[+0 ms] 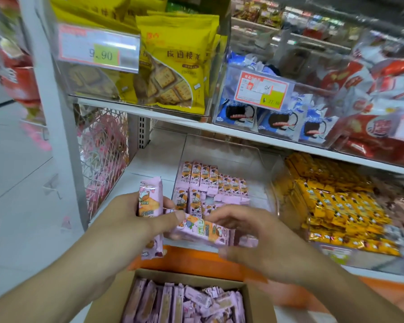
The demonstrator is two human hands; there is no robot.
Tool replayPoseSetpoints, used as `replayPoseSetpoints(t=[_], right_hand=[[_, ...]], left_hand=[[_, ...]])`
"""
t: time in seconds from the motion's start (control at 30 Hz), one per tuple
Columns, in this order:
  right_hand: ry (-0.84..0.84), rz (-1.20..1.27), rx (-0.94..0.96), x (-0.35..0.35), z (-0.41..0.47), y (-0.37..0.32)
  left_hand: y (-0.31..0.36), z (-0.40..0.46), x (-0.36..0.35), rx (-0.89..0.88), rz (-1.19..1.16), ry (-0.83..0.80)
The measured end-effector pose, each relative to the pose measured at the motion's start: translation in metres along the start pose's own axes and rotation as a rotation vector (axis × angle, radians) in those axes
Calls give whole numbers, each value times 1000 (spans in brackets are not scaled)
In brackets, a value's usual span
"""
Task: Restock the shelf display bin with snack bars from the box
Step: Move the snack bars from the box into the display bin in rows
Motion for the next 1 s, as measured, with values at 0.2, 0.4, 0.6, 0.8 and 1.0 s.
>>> replayPoseSetpoints(t=[0.2,0.4,0.6,0.8,1.0], right_hand=[[224,-205,2,1,-11,4],[525,-150,-119,14,25,35],[679,-361,-317,30,101,87],[549,-393,-471,36,146,125],[389,-416,-439,32,147,123]], left_hand=[[10,-5,-7,-76,14,21],[11,3,-4,-119,140,32],[5,13,-11,-108,190,-27],[-9,23,-12,-70,247,-46],[-14,25,-16,-73,188,-86]])
Point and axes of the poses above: each hand's wrist, its own z-axis towards the middle knuckle, its own x-axis out of the back of the hand, y = z × x, the point moved 5 cm from there along z, towards the middle knuckle, and after that the axes turned 3 degrees about -y, right-handed, at the moved point
